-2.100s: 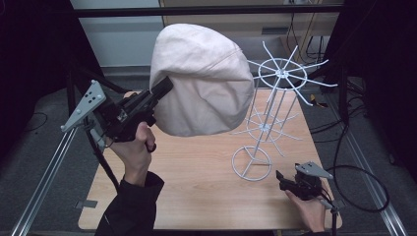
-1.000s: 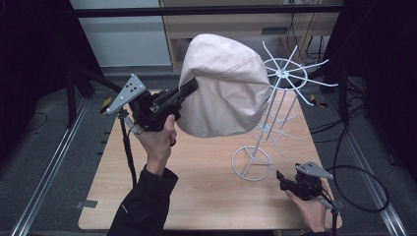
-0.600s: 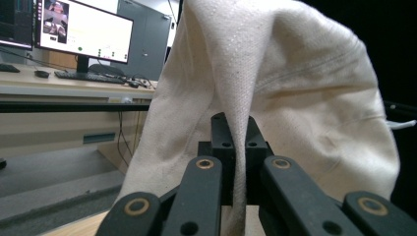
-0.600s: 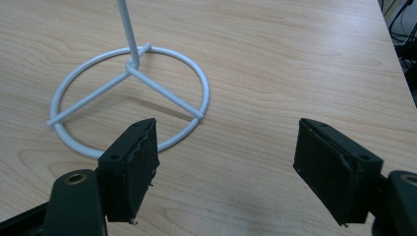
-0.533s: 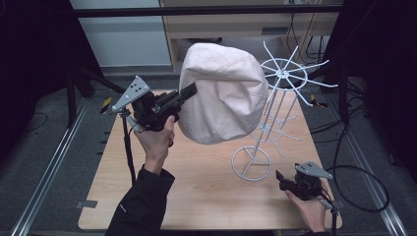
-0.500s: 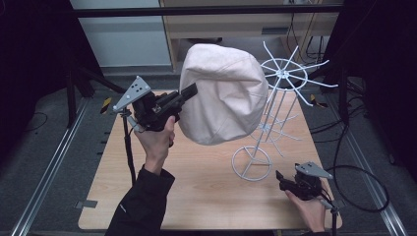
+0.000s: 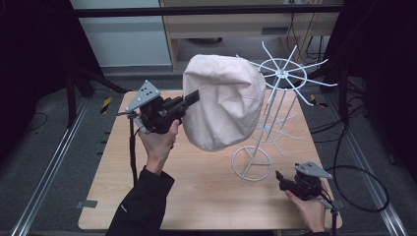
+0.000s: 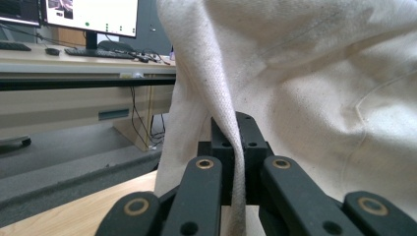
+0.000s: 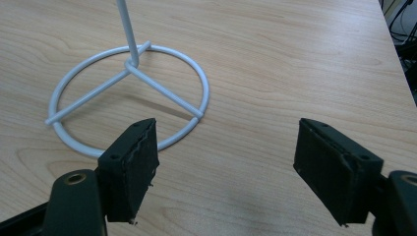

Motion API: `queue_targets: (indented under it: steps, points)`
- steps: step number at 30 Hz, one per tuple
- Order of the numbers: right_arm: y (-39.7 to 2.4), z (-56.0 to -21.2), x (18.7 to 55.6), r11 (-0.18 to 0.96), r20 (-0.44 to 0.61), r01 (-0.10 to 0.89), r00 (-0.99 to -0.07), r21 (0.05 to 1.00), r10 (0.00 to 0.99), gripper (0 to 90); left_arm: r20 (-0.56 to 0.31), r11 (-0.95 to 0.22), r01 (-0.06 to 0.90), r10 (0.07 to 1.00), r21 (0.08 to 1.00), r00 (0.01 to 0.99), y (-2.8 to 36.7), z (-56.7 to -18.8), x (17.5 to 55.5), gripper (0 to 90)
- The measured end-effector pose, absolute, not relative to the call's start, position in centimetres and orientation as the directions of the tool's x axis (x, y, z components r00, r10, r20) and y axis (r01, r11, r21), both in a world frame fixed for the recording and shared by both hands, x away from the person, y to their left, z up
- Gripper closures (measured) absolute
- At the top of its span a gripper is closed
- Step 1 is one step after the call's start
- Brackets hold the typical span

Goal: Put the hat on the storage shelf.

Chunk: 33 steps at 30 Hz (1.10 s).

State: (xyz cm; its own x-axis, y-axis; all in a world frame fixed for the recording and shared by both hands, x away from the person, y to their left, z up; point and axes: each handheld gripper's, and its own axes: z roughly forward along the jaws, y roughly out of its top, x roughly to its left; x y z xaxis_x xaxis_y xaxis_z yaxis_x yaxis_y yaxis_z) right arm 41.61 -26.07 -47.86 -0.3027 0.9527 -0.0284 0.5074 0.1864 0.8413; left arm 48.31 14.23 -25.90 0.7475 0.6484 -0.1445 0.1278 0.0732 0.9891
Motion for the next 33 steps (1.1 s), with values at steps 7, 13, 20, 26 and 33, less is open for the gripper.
queue_targets:
  steps: [7,13,20,26,33]
  points:
    - [-26.0,-47.9,41.6,0.189,-0.03,0.508,-0.305,0.84,0.952,24.6,-0.134,0.042,0.141,0.653,0.989,0.745,13.9,-26.7,48.6,88.2]
    - [-26.1,-47.9,41.6,0.19,-0.031,0.508,-0.305,0.84,0.952,24.6,-0.137,0.02,0.164,0.651,0.986,0.746,13.4,-27.7,49.0,88.0]
    - [-26.1,-47.9,41.6,0.191,-0.031,0.508,-0.306,0.84,0.952,24.5,-0.136,0.002,0.177,0.649,0.984,0.749,12.9,-28.3,49.1,87.6]
    - [-26.0,-47.9,41.6,0.191,-0.031,0.509,-0.307,0.839,0.951,24.5,-0.141,-0.008,0.192,0.651,0.981,0.746,12.7,-28.8,49.3,86.5]
    - [-26.0,-47.9,41.6,0.193,-0.032,0.51,-0.307,0.839,0.951,24.4,-0.148,-0.022,0.213,0.649,0.977,0.746,12.5,-29.3,49.5,84.9]
